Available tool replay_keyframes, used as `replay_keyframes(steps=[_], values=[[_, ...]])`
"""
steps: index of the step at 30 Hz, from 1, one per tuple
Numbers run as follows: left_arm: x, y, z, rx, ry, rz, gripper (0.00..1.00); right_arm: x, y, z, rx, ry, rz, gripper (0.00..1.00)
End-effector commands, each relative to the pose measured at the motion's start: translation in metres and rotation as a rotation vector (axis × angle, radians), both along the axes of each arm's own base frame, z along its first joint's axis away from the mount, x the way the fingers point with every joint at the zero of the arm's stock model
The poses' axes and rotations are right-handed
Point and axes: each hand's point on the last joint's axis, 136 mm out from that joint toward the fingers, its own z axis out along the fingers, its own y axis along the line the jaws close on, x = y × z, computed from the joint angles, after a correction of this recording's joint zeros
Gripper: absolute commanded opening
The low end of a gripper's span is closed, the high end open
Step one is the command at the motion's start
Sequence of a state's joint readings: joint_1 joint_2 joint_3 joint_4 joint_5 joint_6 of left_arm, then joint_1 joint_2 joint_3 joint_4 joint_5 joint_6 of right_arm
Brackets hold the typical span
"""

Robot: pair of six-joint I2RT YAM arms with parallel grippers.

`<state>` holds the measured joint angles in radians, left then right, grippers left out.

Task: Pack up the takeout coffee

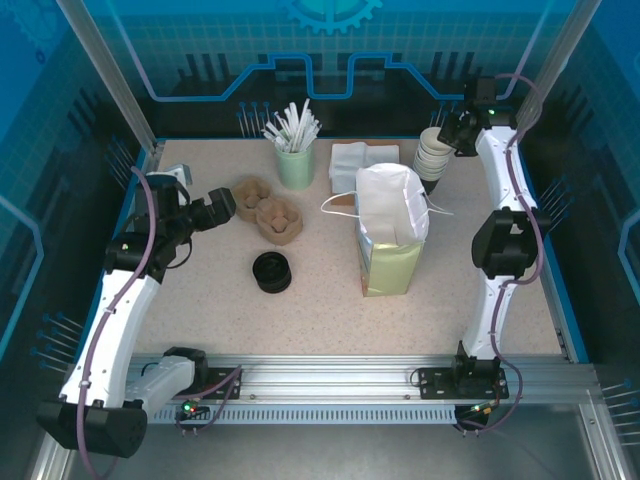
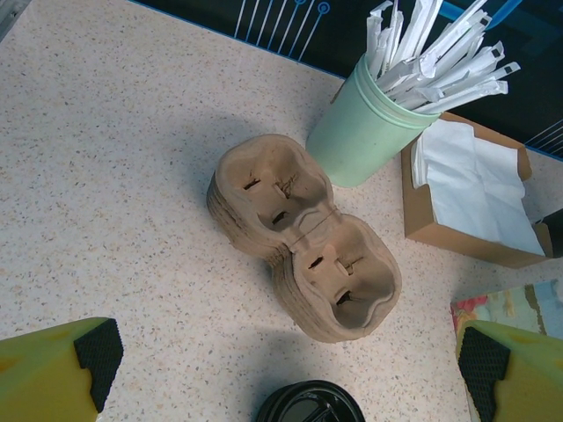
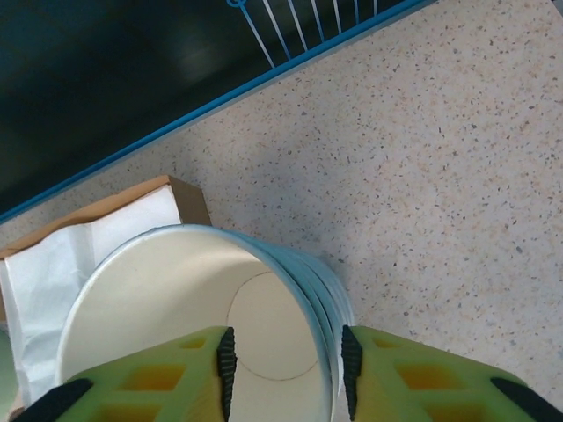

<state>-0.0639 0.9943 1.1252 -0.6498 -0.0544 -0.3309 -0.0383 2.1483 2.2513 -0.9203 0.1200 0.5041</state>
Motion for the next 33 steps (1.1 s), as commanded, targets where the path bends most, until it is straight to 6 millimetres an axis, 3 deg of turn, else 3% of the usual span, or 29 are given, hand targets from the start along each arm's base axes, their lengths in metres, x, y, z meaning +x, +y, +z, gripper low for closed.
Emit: replay_keyframes(steps=[1,6,12,20,33], values=[[0.002,-0.005,0.008,0.010,-0.021,-0.034,0.99,0.002,0.004,-0.003,-0.002,0.013,0.011,0.38],[0.001,-0.005,0.007,0.008,-0.016,-0.032,0.99,0.004,0.004,-0.003,0.000,0.011,0.012,0.25],[-0.001,-0.004,0.007,0.011,-0.011,-0.026,0.99,0.003,0.003,0.005,-0.013,-0.003,0.018,0.01],[-0.006,-0.005,0.010,0.001,-0.008,-0.028,0.99,-0.007,0.007,0.033,-0.001,-0.044,0.033,0.00],[-0.018,-0.017,0.041,-0.038,-0.057,-0.098,0.99,-0.043,0.015,0.123,0.030,-0.200,0.050,0.00]])
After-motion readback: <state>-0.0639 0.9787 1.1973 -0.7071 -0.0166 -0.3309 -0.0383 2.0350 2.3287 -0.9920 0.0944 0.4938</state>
